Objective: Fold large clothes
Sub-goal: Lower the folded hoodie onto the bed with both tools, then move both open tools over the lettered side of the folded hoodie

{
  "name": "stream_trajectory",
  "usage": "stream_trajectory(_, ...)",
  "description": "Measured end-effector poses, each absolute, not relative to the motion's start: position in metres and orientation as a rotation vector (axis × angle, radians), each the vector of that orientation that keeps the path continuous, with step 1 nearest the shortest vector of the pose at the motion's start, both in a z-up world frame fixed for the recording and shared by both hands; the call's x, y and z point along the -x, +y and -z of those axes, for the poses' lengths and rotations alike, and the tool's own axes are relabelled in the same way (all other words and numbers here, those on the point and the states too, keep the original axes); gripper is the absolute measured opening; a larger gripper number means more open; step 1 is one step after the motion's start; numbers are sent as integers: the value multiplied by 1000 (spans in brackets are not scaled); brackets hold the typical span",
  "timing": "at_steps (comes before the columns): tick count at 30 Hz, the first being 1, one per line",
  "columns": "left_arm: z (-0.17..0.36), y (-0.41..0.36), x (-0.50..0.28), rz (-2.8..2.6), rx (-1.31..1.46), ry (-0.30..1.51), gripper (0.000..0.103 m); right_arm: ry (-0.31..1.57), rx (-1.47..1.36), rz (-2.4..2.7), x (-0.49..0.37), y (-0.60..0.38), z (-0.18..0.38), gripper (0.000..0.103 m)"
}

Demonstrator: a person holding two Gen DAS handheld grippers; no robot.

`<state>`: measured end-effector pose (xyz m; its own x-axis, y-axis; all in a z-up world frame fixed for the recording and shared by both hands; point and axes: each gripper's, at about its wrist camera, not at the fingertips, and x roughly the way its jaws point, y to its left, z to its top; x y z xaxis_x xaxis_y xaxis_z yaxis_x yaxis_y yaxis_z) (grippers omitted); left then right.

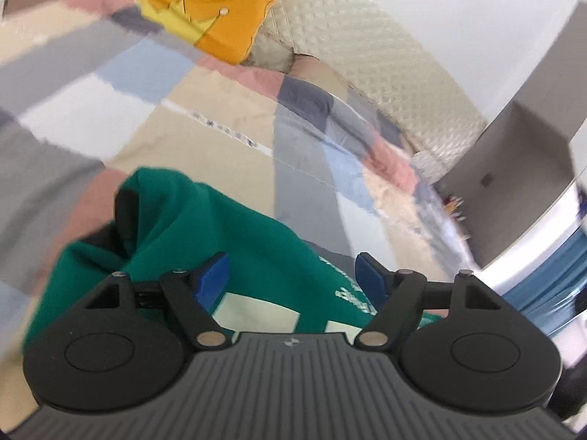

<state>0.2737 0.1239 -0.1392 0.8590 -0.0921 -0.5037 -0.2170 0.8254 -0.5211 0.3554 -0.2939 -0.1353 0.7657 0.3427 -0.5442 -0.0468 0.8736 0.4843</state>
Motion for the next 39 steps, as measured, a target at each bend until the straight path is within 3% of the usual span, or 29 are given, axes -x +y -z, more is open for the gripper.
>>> stream_trajectory(9, 152, 103, -308, -188, 349, 630, 79, 663, -230, -63, -384, -306, 148, 52)
stream_trajectory(21, 190, 135, -348, -178, 429, 745, 78, 783, -189, -111, -427, -309, 202, 51)
stream_trajectory(28, 174, 130, -334, -164, 413, 709, 78, 733, -148, -84, -411, -293, 181, 56)
stream_trajectory(36, 142, 91, -310, -33, 357, 598, 78, 681, -302, -248, -376, -277, 148, 60)
stream_trajectory(39, 138, 69, -306, 7, 289, 580, 78, 680, -204, -298, -367, -252, 146, 60)
